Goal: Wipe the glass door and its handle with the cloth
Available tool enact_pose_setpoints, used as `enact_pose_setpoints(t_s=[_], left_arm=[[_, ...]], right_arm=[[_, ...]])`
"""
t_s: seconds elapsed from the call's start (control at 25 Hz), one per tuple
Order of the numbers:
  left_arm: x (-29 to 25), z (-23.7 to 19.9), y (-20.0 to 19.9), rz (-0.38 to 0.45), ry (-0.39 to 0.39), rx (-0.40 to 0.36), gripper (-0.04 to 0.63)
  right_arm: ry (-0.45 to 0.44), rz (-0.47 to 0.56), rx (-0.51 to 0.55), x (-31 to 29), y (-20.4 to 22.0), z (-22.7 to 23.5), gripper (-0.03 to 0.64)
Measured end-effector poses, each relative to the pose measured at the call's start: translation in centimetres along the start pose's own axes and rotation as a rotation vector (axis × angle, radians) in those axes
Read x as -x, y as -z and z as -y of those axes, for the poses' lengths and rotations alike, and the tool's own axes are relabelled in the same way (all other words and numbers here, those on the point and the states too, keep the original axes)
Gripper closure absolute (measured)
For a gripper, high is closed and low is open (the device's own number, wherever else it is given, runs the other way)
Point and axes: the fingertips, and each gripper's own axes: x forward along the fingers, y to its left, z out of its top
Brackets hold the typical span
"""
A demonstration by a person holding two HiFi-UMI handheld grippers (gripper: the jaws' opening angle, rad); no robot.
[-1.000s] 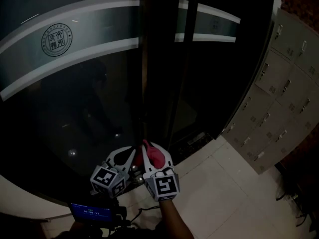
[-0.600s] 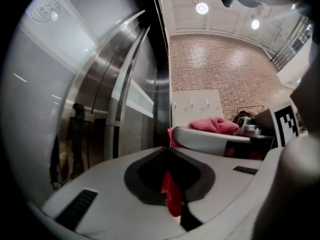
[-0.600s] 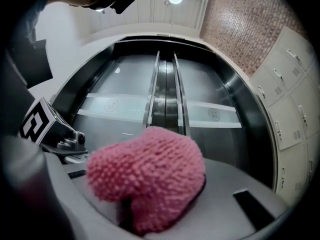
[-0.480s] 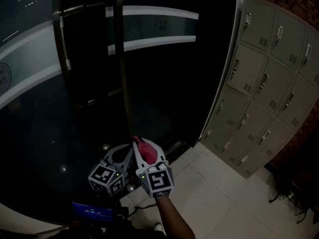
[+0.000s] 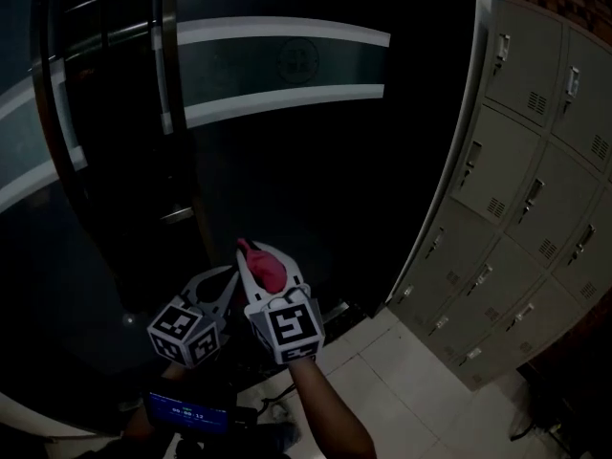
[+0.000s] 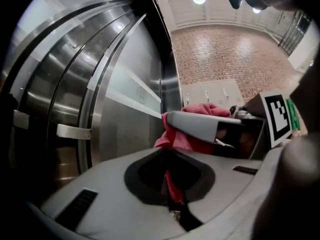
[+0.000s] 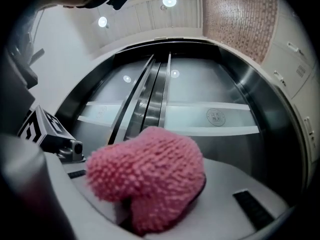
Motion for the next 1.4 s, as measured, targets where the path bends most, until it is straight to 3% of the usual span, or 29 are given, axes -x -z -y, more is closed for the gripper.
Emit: enact_pose_setpoints(t_s=[0.32,0.48,0.76,1.04,1.2,1.4], left_arm=[[-7.0,-7.5,-3.6,0.059,-0.166,-0.018,0.594],[-7.5,-11.3,-3.8,0.066,-0.255,-0.031,0.594],[-9.7,-12.7,-4.1,0.053,-0.369,-0.040,0.594],[-16.0,-13.6,-4.5,0.078,-0.518,-0.031,0.594],[-23.1,-12.2,-5.8,0.109,-0.513,-0.039,0.594],[-30.9,-10.5,-4.7,0.099,-0.469,-0.033,0.594]], right_arm=[[-0.234,0.060,-0.025,-12.7,-1.4,5.5,0.561],[-0.348,0.103,-0.031,-18.5,-2.3,5.1,0.561],[-0.499,0.180,-0.118,-24.3,-3.2,5.3,0.561],[-0.531,0.222,-0.175,-24.6,-3.0,14.6,0.561],[-0.495,0.231,-0.131,-22.8,-2.1,23.4,0.561],[-0.373,0.196,-0.111,-20.9,0.3,36.4,0.561]])
